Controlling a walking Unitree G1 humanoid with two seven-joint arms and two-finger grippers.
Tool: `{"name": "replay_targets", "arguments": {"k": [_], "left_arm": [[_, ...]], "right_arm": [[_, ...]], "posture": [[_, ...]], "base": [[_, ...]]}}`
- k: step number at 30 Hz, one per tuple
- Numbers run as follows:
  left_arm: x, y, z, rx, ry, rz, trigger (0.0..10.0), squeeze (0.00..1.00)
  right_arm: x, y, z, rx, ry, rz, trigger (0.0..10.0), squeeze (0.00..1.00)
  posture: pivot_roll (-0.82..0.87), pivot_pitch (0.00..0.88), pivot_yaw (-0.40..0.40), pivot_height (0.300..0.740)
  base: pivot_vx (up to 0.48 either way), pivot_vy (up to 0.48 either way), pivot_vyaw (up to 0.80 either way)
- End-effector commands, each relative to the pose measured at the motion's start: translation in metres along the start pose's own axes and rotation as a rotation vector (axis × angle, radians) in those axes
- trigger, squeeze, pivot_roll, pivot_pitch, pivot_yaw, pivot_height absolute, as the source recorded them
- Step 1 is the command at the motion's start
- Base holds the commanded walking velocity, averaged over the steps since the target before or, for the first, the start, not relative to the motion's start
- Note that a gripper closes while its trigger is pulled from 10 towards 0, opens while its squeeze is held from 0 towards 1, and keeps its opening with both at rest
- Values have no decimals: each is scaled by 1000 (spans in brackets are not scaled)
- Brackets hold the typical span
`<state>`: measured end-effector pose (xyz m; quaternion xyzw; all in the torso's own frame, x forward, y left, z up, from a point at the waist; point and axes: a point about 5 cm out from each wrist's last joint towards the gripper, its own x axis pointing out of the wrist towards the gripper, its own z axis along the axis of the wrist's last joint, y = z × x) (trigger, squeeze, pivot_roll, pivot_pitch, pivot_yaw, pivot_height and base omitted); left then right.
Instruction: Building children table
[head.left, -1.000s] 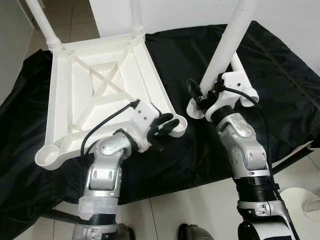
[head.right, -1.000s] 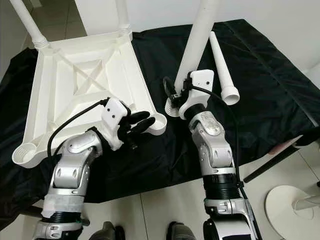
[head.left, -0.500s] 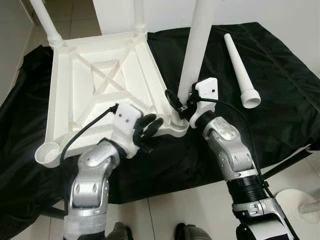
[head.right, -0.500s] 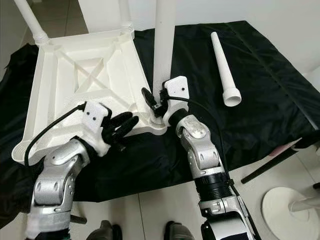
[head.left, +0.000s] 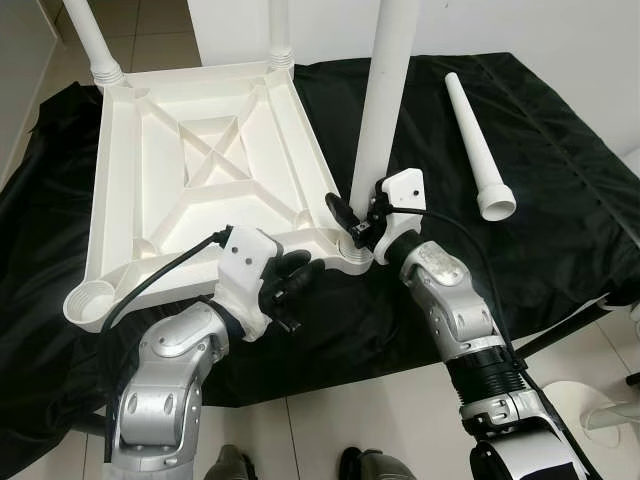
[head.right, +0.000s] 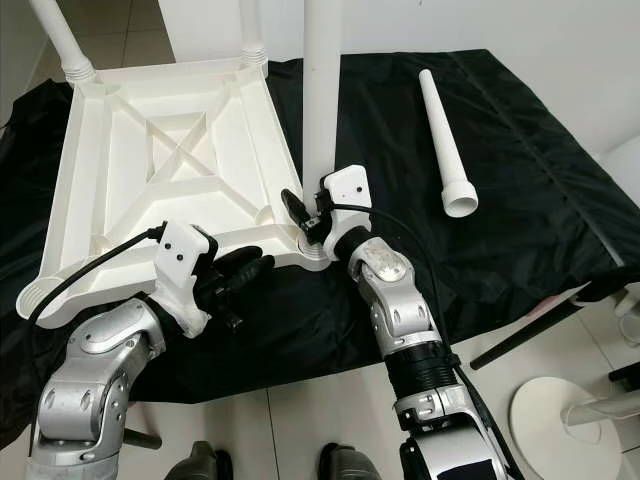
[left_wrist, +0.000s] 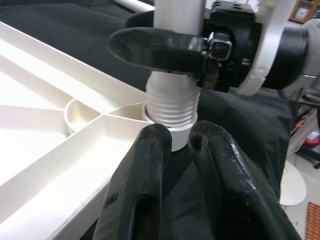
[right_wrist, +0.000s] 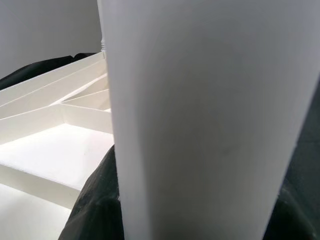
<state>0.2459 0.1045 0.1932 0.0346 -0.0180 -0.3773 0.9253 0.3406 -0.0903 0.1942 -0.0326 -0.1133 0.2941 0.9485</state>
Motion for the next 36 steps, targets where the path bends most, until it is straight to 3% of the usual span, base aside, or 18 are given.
{"name": "replay_targets", "arguments": {"k": [1, 18, 36], "left_arm": [[-3, 0, -1, 10, 8, 30, 10000, 0], [-2, -3, 2, -11, 22, 20, 10000, 0], [-3, -5, 6, -13, 29, 14, 10000, 0]], "right_arm": [[-8, 3, -27, 20, 113, 7, 10000, 0], [-1, 7, -43, -12, 128, 82, 10000, 0], [-1, 12, -44, 21, 30, 172, 10000, 0]], "posture": [[20, 155, -20, 740], [21, 161, -10, 740], [33, 164, -1, 740]], "base": [[0, 0, 0], [0, 0, 0], [0, 0, 0]]}}
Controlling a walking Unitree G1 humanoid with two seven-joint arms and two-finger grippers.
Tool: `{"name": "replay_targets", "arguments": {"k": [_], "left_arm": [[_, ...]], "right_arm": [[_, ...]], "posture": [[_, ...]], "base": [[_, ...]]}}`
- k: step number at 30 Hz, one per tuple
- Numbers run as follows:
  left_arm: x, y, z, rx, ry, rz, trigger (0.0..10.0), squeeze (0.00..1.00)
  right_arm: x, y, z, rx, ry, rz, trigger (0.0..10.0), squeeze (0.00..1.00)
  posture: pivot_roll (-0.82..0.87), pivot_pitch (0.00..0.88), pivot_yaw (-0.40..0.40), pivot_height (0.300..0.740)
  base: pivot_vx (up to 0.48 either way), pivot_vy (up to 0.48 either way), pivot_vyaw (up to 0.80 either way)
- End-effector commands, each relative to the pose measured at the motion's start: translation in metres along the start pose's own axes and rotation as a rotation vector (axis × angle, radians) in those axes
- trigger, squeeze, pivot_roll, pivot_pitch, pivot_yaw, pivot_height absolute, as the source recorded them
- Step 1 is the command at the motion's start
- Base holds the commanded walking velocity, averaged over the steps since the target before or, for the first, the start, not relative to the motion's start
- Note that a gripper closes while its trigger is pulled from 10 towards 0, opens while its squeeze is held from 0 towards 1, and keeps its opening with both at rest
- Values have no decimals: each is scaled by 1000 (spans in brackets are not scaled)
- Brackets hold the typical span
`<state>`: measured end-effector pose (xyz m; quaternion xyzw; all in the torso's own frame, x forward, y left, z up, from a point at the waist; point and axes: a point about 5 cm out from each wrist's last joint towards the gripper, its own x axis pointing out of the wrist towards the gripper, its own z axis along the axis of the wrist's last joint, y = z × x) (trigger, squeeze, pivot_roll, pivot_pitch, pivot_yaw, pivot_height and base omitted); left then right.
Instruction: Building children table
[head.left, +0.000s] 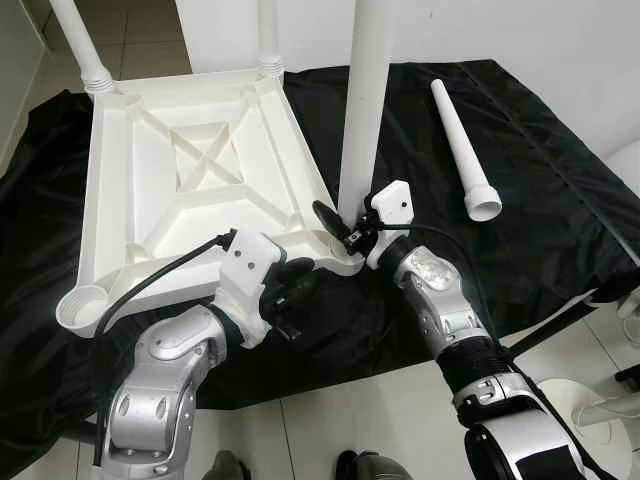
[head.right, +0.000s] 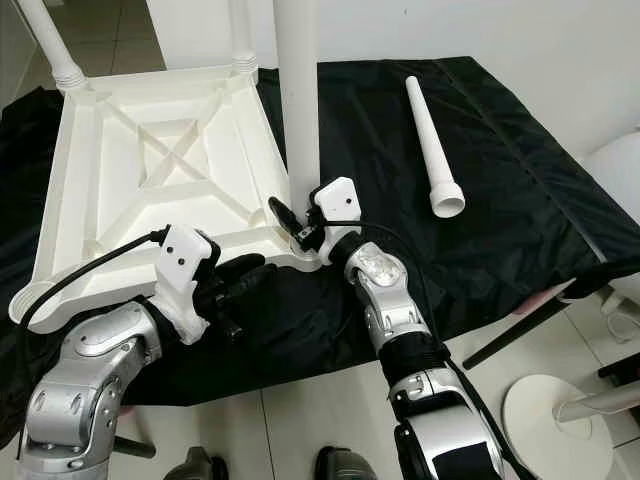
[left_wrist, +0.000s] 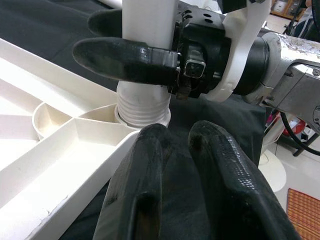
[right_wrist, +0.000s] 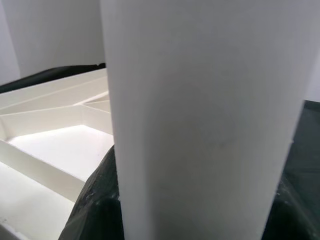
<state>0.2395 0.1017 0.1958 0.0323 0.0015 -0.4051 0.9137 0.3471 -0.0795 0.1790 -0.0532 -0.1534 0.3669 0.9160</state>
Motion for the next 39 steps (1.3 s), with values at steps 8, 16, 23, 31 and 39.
{"name": "replay_targets", "arguments": {"k": [8, 16, 23, 31, 39], "left_arm": [[-2, 0, 2, 10, 5, 63, 10000, 0], [-3, 0, 2, 5, 11, 62, 10000, 0], [-3, 0, 3, 5, 15, 61, 10000, 0], [-3, 1, 4, 8, 16, 60, 10000, 0], [-2, 1, 5, 10, 14, 60, 10000, 0]], "right_arm": [[-13, 8, -24, 140, 43, -2, 10000, 0], [-17, 11, -27, 145, 28, 25, 10000, 0], [-20, 13, -34, -9, 114, 111, 10000, 0], [-23, 21, -39, -75, 146, 199, 10000, 0], [-22, 19, -41, 58, 132, 151, 10000, 0]], "posture": [[36, 165, 2, 740], [38, 168, 5, 740], [42, 168, 9, 740], [44, 166, 10, 740], [46, 162, 13, 740]], "base": [[0, 0, 0], [0, 0, 0], [0, 0, 0], [0, 0, 0], [0, 0, 0]]}}
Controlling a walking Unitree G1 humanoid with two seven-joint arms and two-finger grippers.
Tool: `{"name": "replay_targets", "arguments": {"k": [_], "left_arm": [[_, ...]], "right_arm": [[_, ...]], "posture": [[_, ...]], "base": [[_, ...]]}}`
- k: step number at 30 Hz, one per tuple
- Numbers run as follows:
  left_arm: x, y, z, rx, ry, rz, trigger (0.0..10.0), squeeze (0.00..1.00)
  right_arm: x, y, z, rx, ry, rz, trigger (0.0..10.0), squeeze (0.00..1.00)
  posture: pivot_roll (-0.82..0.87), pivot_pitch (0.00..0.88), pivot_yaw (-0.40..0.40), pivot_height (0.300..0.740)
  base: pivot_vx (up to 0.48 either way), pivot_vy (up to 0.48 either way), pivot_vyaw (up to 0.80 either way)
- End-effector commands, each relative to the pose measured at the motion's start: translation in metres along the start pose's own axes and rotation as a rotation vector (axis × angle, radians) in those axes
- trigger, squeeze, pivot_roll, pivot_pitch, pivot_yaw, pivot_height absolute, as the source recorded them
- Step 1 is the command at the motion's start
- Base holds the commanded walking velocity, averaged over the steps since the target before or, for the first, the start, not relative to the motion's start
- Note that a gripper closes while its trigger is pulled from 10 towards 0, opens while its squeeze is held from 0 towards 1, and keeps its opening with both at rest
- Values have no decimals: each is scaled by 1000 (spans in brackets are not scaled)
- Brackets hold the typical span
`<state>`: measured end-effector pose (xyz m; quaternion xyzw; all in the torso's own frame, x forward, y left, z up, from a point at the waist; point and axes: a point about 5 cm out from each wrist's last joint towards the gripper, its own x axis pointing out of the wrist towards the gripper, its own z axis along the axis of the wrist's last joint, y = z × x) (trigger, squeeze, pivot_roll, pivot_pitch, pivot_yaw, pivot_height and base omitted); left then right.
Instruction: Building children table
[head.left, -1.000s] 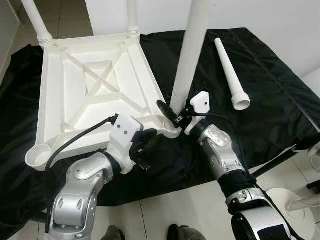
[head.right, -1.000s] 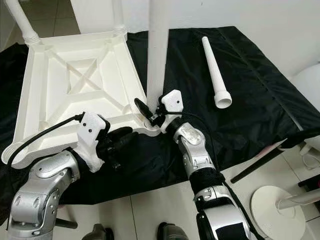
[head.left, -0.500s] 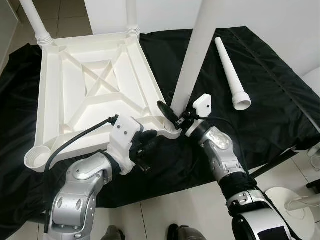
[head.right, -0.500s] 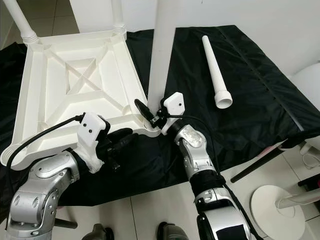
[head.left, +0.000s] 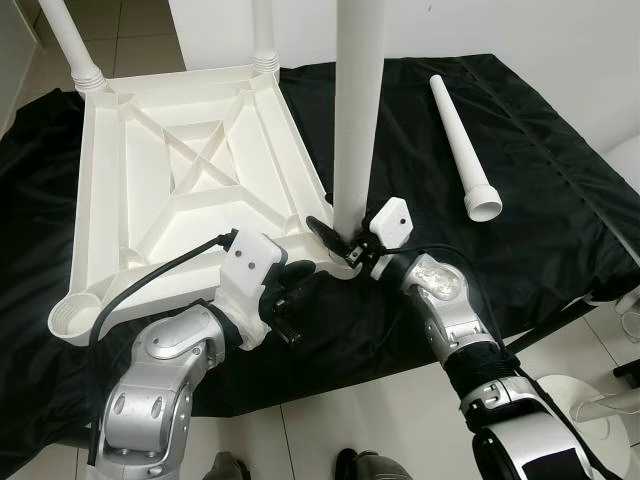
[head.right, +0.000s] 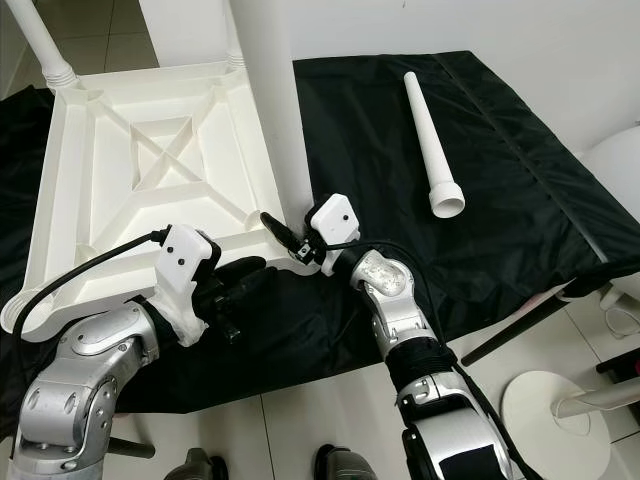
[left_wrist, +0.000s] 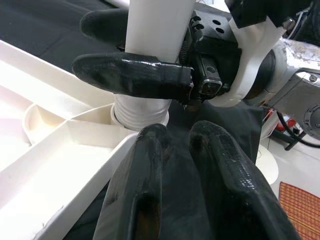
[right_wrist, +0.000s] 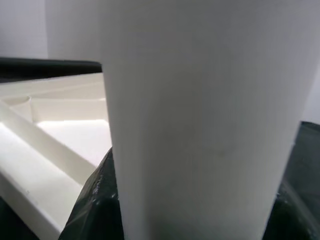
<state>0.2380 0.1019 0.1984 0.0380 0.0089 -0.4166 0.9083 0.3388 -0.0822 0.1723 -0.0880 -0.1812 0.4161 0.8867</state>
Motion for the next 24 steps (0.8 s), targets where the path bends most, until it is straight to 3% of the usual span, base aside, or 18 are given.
{"name": "replay_targets", "arguments": {"k": [1, 4, 12, 18, 24], "left_arm": [[-1, 2, 2, 5, -3, 86, 10000, 0], [-1, 2, 3, 6, -3, 83, 10000, 0], [0, 2, 3, 9, -5, 81, 10000, 0], [0, 2, 3, 11, -8, 81, 10000, 0], [0, 0, 3, 17, -9, 83, 10000, 0]], "right_arm": [[-12, 18, -36, 141, 163, 35, 10000, 0], [-9, 13, -37, 227, 169, -12, 10000, 0], [-5, 5, -43, 300, 238, -74, 10000, 0], [-5, 2, -47, 314, 278, -109, 10000, 0], [-6, 5, -46, 315, 252, -153, 10000, 0]], "posture": [[46, 162, 13, 740], [46, 159, 14, 740], [49, 148, 9, 740], [52, 140, 2, 740], [54, 137, -4, 740]], "base": [[0, 0, 0], [0, 0, 0], [0, 0, 0], [0, 0, 0], [0, 0, 0]]}}
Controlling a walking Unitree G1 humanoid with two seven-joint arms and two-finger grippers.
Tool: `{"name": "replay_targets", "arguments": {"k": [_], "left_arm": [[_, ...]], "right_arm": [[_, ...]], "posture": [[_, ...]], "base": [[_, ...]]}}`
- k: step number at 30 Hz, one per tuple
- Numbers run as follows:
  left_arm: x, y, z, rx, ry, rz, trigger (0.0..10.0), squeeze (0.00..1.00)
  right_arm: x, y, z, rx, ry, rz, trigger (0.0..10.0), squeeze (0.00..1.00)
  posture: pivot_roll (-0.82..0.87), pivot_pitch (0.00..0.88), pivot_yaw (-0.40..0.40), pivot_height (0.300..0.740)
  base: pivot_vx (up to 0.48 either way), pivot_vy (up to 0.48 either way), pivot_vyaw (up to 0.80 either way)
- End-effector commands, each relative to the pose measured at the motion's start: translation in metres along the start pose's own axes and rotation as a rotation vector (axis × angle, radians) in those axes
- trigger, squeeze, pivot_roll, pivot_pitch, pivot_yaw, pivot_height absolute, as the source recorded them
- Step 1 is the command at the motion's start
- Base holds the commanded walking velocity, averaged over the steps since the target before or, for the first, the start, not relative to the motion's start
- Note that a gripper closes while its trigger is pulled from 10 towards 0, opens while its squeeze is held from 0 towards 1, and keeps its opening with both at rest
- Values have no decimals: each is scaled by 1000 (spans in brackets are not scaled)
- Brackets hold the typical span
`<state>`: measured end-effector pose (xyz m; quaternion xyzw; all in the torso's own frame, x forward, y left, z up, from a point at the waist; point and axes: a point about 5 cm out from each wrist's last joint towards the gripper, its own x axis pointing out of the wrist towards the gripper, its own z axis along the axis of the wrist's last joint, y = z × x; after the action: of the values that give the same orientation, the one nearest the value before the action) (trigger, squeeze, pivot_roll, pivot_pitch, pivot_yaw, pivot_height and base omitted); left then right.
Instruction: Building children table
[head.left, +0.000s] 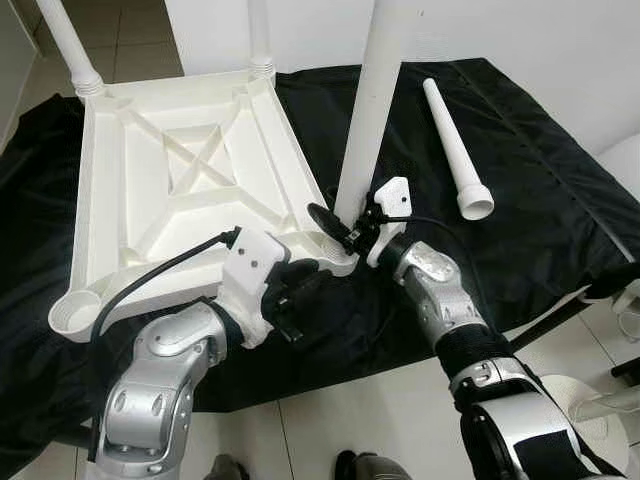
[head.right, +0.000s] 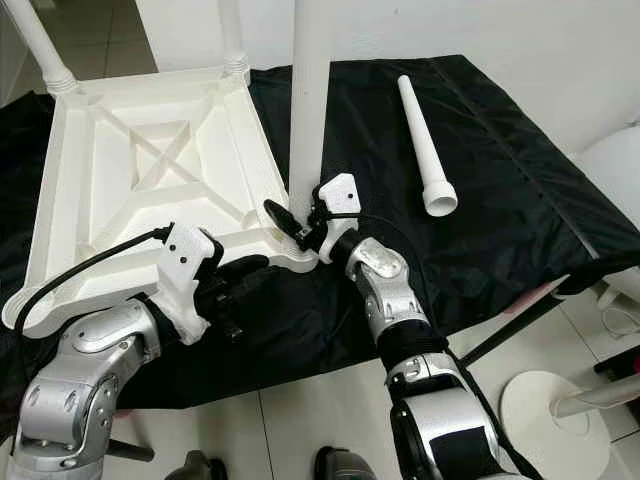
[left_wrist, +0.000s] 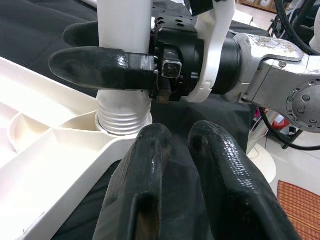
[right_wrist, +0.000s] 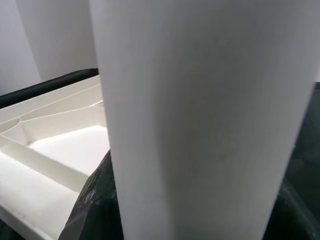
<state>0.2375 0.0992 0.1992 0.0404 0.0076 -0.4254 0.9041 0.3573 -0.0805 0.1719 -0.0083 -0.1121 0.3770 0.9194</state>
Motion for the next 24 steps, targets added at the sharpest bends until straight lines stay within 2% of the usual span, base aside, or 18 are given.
{"name": "replay_targets", "arguments": {"k": [1, 6, 7, 11, 15, 16, 20, 22, 24], "left_arm": [[-1, 2, 2, 11, -7, 103, 10000, 0], [-1, 1, 1, 11, -6, 102, 10000, 0], [-1, 0, 0, 9, -5, 101, 10000, 0], [-1, -1, 0, 8, -6, 98, 10000, 0], [1, -2, -1, 7, -8, 93, 10000, 0], [1, -2, -1, 7, -8, 93, 10000, 0], [3, -3, -2, 2, -10, 88, 10000, 0], [3, -3, -2, 2, -10, 87, 10000, 0], [3, -4, -3, 1, -12, 87, 10000, 0]], "right_arm": [[-16, 7, -42, 118, 177, -63, 10000, 0], [-16, 8, -42, 131, 162, -148, 10000, 0], [-12, 16, -38, 125, 132, -201, 10000, 0], [-9, 23, -35, 124, 122, -256, 10000, 0], [-6, 27, -33, 135, 125, -414, 10000, 0], [-6, 27, -33, 135, 125, -414, 10000, 0], [-7, 29, -29, 168, 105, -626, 10000, 0], [-7, 30, -29, 170, 104, -649, 10000, 0], [-5, 41, -27, 210, 77, -677, 10000, 0]], "posture": [[54, 137, -4, 740], [53, 133, -8, 740], [51, 129, -11, 740], [47, 125, -12, 740], [45, 120, -19, 740], [45, 120, -19, 740], [39, 105, -32, 740], [39, 105, -32, 740], [39, 99, -39, 740]], "base": [[0, 0, 0], [0, 0, 0], [0, 0, 0], [0, 0, 0], [0, 0, 0], [0, 0, 0], [0, 0, 0], [0, 0, 0], [0, 0, 0]]}}
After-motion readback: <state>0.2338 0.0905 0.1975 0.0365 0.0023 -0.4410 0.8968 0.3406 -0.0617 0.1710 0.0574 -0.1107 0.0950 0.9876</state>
